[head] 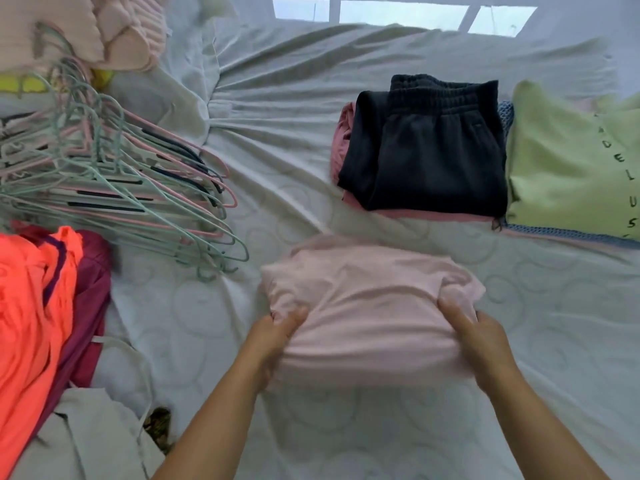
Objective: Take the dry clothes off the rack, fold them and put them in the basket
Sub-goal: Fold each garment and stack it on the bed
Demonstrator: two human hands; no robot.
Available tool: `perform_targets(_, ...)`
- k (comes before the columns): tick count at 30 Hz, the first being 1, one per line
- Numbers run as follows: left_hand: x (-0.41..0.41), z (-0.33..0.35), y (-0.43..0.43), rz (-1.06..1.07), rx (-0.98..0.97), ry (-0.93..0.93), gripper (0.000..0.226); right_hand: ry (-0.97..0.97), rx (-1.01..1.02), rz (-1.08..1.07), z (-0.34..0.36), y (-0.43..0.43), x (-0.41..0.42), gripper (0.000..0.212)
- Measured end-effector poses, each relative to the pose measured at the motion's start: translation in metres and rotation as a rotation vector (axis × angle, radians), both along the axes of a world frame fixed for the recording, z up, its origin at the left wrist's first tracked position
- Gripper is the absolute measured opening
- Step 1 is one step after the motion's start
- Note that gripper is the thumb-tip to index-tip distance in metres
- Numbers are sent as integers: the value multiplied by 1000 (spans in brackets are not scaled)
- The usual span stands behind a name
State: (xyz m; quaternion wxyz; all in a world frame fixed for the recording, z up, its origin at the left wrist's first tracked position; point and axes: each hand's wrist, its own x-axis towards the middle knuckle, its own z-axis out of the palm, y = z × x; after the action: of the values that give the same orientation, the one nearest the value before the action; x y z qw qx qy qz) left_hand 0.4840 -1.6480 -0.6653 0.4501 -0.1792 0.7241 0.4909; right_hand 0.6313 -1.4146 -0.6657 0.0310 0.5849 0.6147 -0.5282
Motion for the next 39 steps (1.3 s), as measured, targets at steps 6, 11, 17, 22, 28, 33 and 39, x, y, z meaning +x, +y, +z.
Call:
perform_targets(6,70,1,-47,-139,-236,104,71,-171,-16,73,-9,-47,68,76)
perform_targets(11,59,-1,-47,-94,-155,249,80,170,-101,-73,-6,-51,65,65)
perform_targets(17,46,1,-46,81,66,-10,99,207,-495,-44,-6,-30,73,83)
perform_targets(22,36,15,-33,149,148,77,39,277,-559,-162,-4,-23,55,64)
perform_targets(28,47,52,31,38,226,347,28,432,-408,-233,23,28,71,46)
perform_targets(33,73,75,137,-45,344,436,34,540,-236,-209,61,130,102,79)
perform_targets(39,71,97,277,-4,541,509,33,679,-52,-160,100,265,95,84)
